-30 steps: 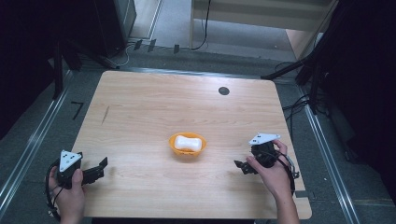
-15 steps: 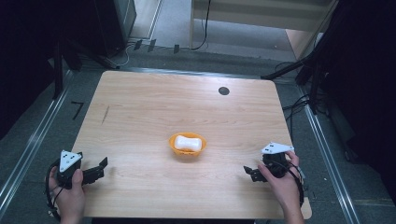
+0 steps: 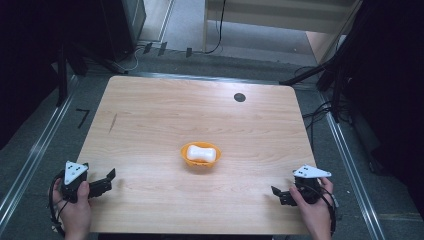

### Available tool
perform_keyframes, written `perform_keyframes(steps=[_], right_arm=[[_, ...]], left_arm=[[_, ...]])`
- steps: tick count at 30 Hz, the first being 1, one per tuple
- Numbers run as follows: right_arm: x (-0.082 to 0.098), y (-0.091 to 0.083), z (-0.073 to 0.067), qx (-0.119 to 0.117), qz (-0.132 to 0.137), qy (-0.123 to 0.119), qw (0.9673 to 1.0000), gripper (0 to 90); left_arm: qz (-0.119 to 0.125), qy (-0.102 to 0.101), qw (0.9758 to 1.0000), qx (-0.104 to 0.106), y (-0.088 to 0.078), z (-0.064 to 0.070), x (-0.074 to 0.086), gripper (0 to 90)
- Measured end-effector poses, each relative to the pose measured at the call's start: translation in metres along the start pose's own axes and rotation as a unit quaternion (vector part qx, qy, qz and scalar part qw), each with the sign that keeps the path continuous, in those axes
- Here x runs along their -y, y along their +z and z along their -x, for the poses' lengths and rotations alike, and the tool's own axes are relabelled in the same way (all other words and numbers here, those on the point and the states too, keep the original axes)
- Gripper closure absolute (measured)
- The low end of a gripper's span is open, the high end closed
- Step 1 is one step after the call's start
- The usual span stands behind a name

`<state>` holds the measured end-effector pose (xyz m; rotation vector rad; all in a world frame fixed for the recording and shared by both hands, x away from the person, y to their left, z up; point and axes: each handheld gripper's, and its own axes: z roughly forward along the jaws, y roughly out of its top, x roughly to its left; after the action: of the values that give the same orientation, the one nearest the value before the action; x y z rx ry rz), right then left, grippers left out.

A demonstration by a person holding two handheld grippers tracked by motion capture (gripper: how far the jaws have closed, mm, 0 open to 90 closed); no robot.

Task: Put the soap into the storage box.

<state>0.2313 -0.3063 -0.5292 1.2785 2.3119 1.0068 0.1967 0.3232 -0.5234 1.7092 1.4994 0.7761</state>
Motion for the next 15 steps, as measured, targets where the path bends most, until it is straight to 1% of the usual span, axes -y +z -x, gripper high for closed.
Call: perform_keyframes(steps=[4,5,6,7,10,15], right_arm=[[0.010,-0.007,0.003,0.008,0.007,0.008,0.9999,0.0],[0.010,-0.007,0.003,0.008,0.007,0.008,0.9999,0.0],[0.014,-0.009,0.005,0.011,0.011,0.013,0.9998,0.0],[0.014,-0.009,0.005,0.011,0.011,0.013,0.9998,0.0],[0.022,-0.012,0.007,0.011,0.017,0.022,0.9995,0.0],[0.030,-0.014,0.010,0.014,0.022,0.030,0.9992,0.0]], left_arm=[[0.000,0.001,1.0000,0.000,0.000,0.000,0.000,6.9],[0.000,0.001,1.0000,0.001,0.000,0.000,0.000,6.9],[0.000,0.001,1.0000,0.001,0.000,0.000,0.000,6.9],[0.000,0.001,1.0000,0.001,0.000,0.000,0.000,6.9],[0.000,0.001,1.0000,0.001,0.000,0.000,0.000,6.9],[0.001,-0.002,1.0000,0.002,0.000,0.000,0.000,6.9]])
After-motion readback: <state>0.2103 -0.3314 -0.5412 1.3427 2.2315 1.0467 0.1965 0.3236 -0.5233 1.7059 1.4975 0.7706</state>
